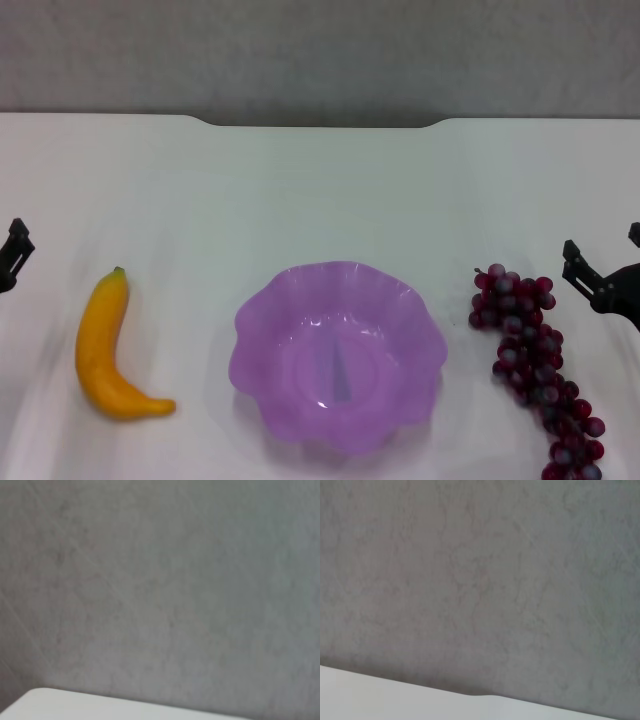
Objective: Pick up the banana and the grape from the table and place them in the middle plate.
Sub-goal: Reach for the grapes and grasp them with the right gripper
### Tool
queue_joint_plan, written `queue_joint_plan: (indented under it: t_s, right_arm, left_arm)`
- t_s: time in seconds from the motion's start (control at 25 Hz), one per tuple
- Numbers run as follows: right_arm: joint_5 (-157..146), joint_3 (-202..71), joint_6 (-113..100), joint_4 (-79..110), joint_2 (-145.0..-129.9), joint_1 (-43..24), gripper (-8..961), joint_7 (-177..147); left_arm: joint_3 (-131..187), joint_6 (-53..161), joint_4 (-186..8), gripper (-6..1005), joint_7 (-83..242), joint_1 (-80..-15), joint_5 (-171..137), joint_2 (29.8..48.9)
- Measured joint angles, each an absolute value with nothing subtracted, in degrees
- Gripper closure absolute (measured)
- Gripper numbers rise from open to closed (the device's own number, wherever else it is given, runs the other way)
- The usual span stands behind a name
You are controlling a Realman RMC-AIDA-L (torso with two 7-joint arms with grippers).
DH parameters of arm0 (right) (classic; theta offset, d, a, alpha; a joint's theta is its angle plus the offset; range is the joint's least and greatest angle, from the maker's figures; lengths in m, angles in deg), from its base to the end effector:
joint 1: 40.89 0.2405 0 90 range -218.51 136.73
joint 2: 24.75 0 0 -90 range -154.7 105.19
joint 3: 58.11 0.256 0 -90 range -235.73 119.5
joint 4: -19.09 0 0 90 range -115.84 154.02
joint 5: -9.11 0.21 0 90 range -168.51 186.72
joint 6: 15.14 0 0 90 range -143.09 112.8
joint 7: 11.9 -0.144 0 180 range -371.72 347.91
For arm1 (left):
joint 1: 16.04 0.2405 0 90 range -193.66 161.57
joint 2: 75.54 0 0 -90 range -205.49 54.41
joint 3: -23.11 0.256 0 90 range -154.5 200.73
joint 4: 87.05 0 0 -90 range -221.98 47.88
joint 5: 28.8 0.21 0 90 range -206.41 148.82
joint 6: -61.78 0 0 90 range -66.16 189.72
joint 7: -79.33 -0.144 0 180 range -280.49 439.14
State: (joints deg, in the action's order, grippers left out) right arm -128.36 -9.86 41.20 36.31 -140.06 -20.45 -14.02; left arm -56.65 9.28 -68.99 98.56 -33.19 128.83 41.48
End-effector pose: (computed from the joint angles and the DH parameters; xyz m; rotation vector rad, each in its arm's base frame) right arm 0.3448 0.3216 -0.0239 -1.7459 0.5216 0.5067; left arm -0.3764 0.3227 0.0181 -1.4294 -0.8191 -0.6681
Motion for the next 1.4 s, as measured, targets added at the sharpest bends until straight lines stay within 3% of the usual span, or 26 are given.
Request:
queue_joint_plan:
  t_s: [0.8, 0.92, 1.08, 1.2, 1.28, 1.4]
  right_arm:
    - [-128.27, -10.13, 34.05, 41.20, -139.69, -19.64, 59, -14.38]
    - [-128.35, -9.71, 28.66, 48.04, -138.07, -20.80, 59, -14.33]
    - [-128.43, -7.33, 15.52, 62.67, -132.82, -24.36, 59, -13.85]
    - [-129.08, -2.52, 3.64, 73.94, -130.19, -27.26, 60, -13.74]
    - [-130.85, 3.20, -6.84, 81.75, -129.79, -30.08, 60, -13.63]
    - [-133.18, 13.14, -23.74, 90.27, -131.52, -33.24, 60, -13.22]
  left_arm:
    - [-56.65, 11.74, -69.15, 112, 89.02, -33.05, 126.73, 41.72]
    - [-56.61, 12.95, -69.60, 113, 88.83, -33.00, 126.60, 41.52]
    - [-56.70, 13.81, -69.96, 114, 88.57, -33.26, 126.59, 41.48]
    - [-56.88, 13.88, -70.35, 114, 88.61, -33.27, 126.59, 41.45]
    - [-56.88, 13.89, -70.42, 115, 88.51, -33.27, 126.59, 41.45]
    - [-56.95, 13.89, -70.44, 115, 88.44, -33.33, 126.59, 41.43]
